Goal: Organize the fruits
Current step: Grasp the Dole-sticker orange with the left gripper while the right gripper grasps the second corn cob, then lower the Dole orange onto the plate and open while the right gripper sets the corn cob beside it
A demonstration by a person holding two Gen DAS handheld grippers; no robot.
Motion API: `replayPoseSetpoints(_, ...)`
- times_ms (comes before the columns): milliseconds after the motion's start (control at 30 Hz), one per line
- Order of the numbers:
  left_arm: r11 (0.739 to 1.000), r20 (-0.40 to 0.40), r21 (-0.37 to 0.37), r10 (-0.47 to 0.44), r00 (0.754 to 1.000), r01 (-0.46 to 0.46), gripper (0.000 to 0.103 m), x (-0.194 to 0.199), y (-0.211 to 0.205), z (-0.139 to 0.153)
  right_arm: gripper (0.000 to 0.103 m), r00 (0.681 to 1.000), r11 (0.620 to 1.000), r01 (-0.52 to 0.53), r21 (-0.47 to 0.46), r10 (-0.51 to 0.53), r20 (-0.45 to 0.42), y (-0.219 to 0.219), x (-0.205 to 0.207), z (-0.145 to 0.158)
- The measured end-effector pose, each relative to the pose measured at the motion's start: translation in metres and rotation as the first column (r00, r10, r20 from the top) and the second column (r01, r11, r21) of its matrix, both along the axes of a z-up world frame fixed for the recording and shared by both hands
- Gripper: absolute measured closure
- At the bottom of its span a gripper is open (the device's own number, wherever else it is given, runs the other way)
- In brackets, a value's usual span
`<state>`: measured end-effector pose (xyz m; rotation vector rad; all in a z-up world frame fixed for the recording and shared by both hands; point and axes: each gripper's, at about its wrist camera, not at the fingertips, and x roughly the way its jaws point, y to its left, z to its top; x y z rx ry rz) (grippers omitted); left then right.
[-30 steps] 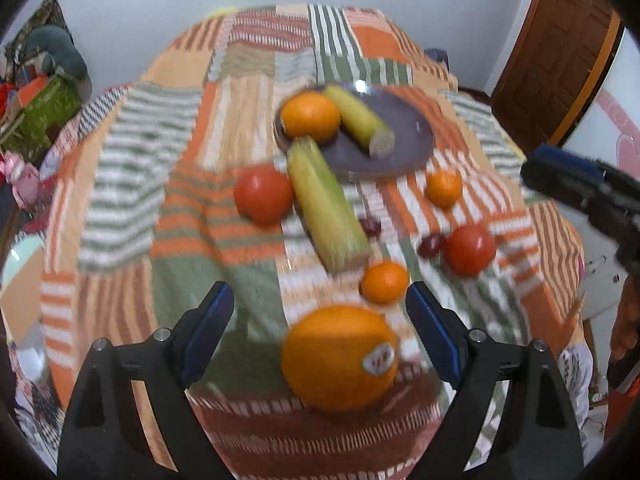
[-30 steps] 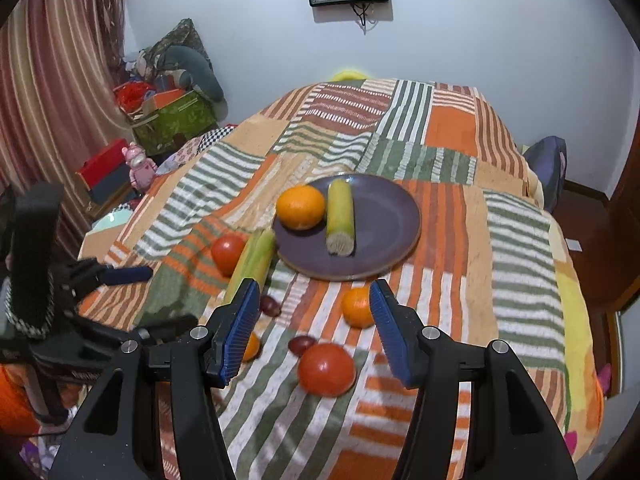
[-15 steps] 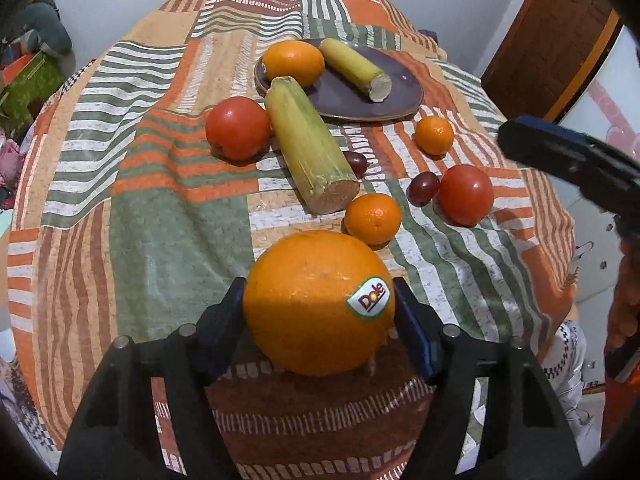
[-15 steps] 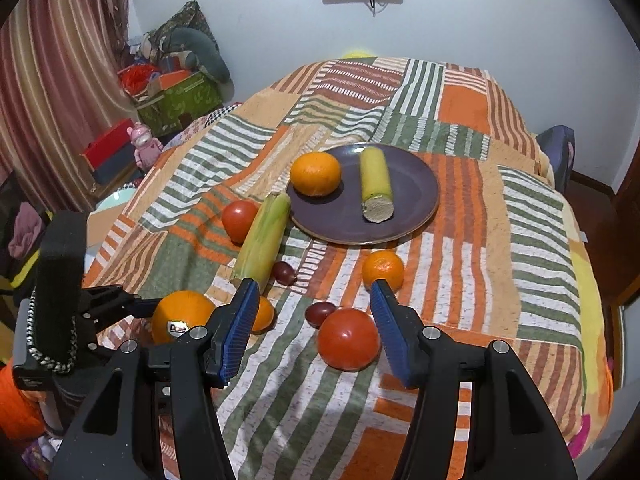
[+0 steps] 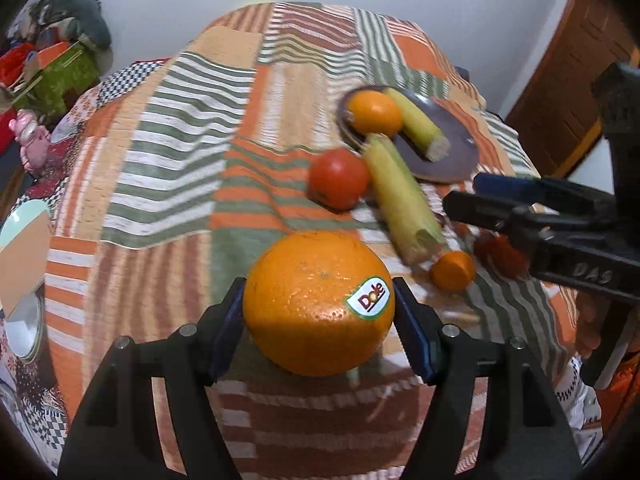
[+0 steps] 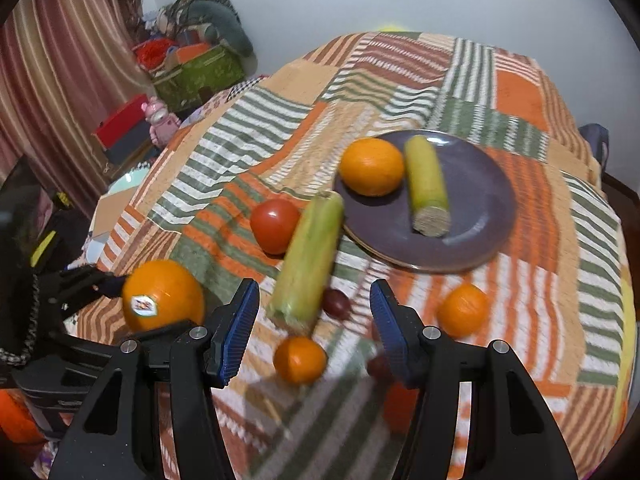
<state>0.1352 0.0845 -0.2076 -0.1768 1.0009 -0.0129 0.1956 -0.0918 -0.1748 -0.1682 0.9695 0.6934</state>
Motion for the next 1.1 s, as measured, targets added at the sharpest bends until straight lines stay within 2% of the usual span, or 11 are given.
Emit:
replayPoseSetpoints(133,0.999,0.003,-0.019,0.030,1.000,-0.029,0.034,0.004,0.017,-0.004,0.050,0.999,0.999,-0.035,-0.042,0.033,-0.040,0.021,0.013,-0.014)
replayPoseSetpoints(200,0.999,0.005,-0.031,0.042,0.999,-0.042,0.034,0.005,0.024,-0.007,0.061,0.998,0.998,-0.039,-0.056,0.036,-0.059,0.027,0.018,-0.020)
replayPoseSetpoints(233,0.998,0.005,-0.038,0.047,0.999,-0.047,0.034,0.006,0.026,-0.008,0.063,0.997,0.997,-0.039,-0.067,0.034,-0.070,0.030,0.021,-0.024)
replayPoseSetpoints(333,0.997,0.005,-0.052,0.054,0.999,-0.053,0.034,0.008,0.030,-0.011,0.064,0.996,0.995,-0.037,-0.090,0.029,-0.089,0.031,0.027,-0.032)
replayPoseSetpoints(667,0.997,0.015,-0.052,0.054,0.998,-0.053,0.034,0.017,0.024,-0.007,0.063,0.990,0.997,-0.046,-0.058,0.038,-0.138,0.031,0.032,-0.038)
replayPoseSetpoints(833,0.998,0.032,-0.038,0.050,0.998,-0.049,0.034,0.018,0.020,0.004,0.067,0.993,1.000,-0.018,-0.021,0.015,-0.115,0.018,0.027,-0.029)
replayPoseSetpoints(1100,0.999,0.082,-0.018,0.038,0.996,-0.036,0.034,0.028,0.006,0.032,0.069,0.999,0.999,0.008,0.051,-0.007,-0.033,-0.013,0.024,0.008)
